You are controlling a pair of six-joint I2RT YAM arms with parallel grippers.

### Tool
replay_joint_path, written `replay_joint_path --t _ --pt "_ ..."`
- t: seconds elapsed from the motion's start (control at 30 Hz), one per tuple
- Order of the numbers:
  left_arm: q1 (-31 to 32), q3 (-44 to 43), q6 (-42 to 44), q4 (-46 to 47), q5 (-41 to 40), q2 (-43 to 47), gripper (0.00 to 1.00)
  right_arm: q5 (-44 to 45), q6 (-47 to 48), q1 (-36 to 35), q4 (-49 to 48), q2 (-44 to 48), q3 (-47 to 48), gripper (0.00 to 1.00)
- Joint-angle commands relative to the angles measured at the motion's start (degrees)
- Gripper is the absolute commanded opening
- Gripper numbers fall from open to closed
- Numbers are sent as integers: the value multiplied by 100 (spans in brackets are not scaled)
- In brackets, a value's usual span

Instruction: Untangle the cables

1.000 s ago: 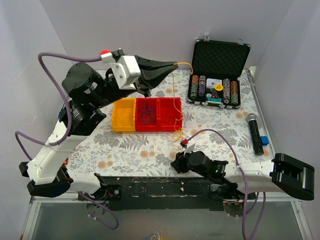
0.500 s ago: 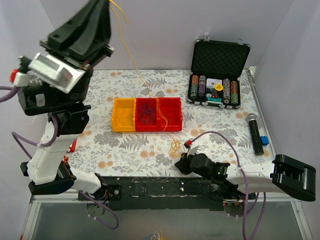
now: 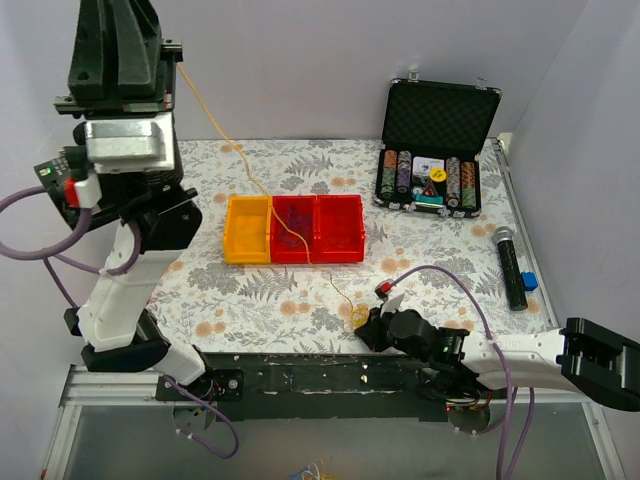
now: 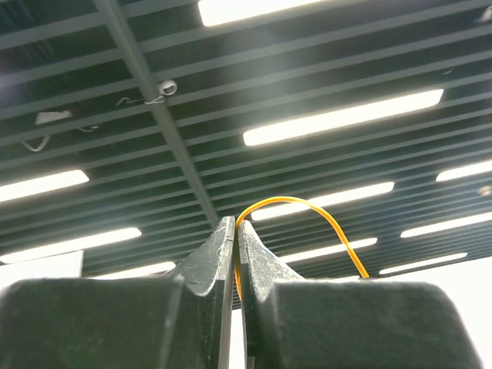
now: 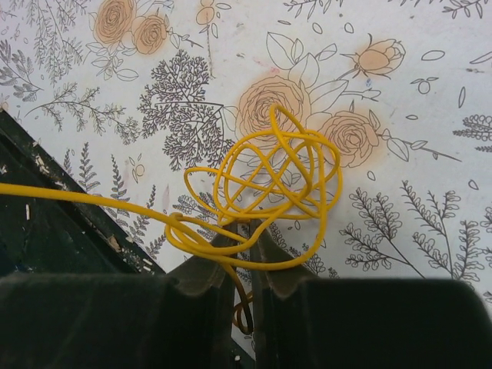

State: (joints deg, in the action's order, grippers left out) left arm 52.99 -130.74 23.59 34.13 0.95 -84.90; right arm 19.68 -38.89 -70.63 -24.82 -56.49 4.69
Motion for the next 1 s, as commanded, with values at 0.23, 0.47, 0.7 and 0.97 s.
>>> replay_joint_path --t 0.23,0.47,0.7,0.97 --pt "-43 888 814 -134 -518 305 0 -281 557 -30 1514 1981 453 66" --pt "-35 1763 313 -345 -534 581 0 -272 1375 -30 2007 2266 1569 70" --pt "-43 1859 137 -697 -543 563 0 -728 2148 -21 780 1125 1650 82" --pt "-43 1578 128 -873 -561 501 0 -344 2703 -21 -637 -747 1798 87"
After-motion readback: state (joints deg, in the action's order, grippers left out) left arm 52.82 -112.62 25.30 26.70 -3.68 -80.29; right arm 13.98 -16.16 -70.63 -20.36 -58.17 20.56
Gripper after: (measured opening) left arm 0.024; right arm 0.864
